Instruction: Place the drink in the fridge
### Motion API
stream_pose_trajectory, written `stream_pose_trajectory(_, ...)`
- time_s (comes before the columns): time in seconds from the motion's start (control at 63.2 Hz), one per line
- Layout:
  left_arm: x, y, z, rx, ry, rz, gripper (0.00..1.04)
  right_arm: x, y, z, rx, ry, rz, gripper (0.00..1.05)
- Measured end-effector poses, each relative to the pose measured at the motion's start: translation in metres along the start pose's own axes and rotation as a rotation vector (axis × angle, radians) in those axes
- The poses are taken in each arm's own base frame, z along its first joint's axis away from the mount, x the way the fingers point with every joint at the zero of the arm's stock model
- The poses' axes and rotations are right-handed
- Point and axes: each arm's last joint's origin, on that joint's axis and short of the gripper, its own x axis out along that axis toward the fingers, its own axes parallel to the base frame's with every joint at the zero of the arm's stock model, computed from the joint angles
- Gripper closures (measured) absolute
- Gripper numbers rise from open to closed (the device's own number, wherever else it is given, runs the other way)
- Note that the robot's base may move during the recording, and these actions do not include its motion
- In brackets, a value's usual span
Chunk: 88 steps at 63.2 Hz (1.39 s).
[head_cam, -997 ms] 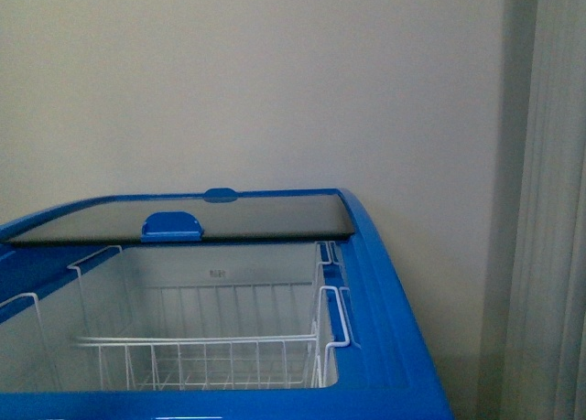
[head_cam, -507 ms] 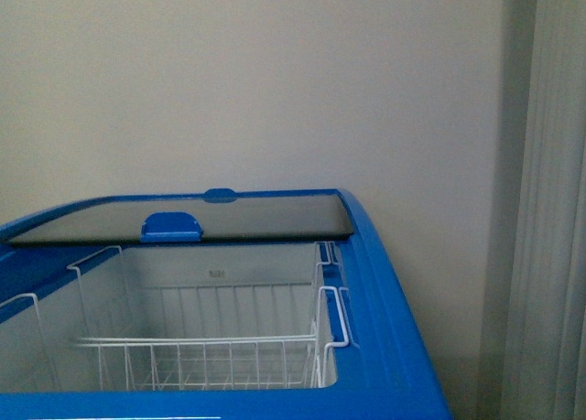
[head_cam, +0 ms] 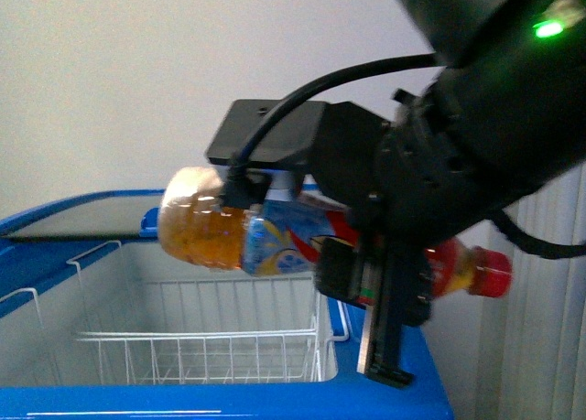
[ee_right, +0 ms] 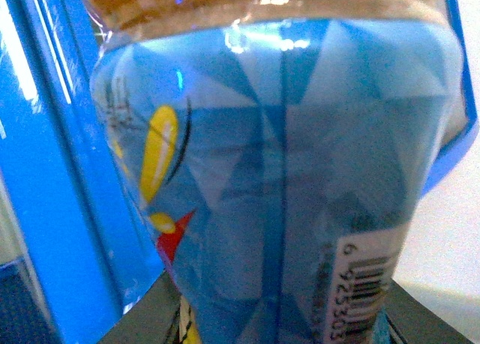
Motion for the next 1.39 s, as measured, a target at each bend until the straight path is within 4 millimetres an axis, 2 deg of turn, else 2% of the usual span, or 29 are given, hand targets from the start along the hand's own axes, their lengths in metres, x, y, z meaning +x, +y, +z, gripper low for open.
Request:
stream_pose_trajectory(0.111,-0.002,0.0,0.001,0.0,-0.021,0.003,1.02,0.023,-0.001,0.015,-0.045,-0.016,-0.025,0.65)
stream_pose_trajectory(0.222,-0.002,0.0,-0.002,0.0,-0.021,0.002,1.02,0.057,0.002,0.028,-0.089,-0.028,-0.043,0.65)
stream_pose_trajectory(0.364,-0.002,0.0,-0.012,0.0,-0.021,0.003,1.02,0.1,0.007,0.031,-0.065,0.002,-0.053,0.65)
stream_pose_trajectory(0.554,-0.002,0.0,-0.012,0.0,-0.024,0.002,1.02,0.139,0.01,0.035,-0.009,0.001,-0.084,0.65)
stream_pose_trajectory(0.665,-0.002,0.0,-0.012,0.0,-0.024,0.002,1.02,0.161,0.019,0.028,0.001,0.014,-0.095,0.65)
stream_pose_trajectory(0.792,-0.002,0.0,-0.012,0.0,-0.025,0.002,1.02,0.175,0.022,0.028,0.028,0.003,-0.153,0.66)
stream_pose_trajectory(0.902,-0.002,0.0,-0.012,0.0,-0.025,0.002,1.02,0.188,0.035,0.028,-0.053,0.024,-0.191,0.66)
stream_pose_trajectory(1.172,-0.002,0.0,-0.012,0.001,-0.025,0.002,1.02,0.203,0.048,0.033,-0.068,0.018,-0.277,0.66)
stream_pose_trajectory(1.219,-0.002,0.0,-0.012,0.001,-0.024,0.002,1.02,0.205,0.051,0.038,0.014,-0.036,-0.26,0.66)
stream_pose_trajectory(1.33,-0.002,0.0,-0.012,0.001,-0.025,0.001,1.02,0.217,0.068,0.04,0.072,-0.062,-0.202,0.66)
stream_pose_trajectory(1.393,-0.002,0.0,-0.012,0.001,-0.025,0.002,1.02,0.218,0.07,0.04,0.082,-0.057,-0.184,0.66)
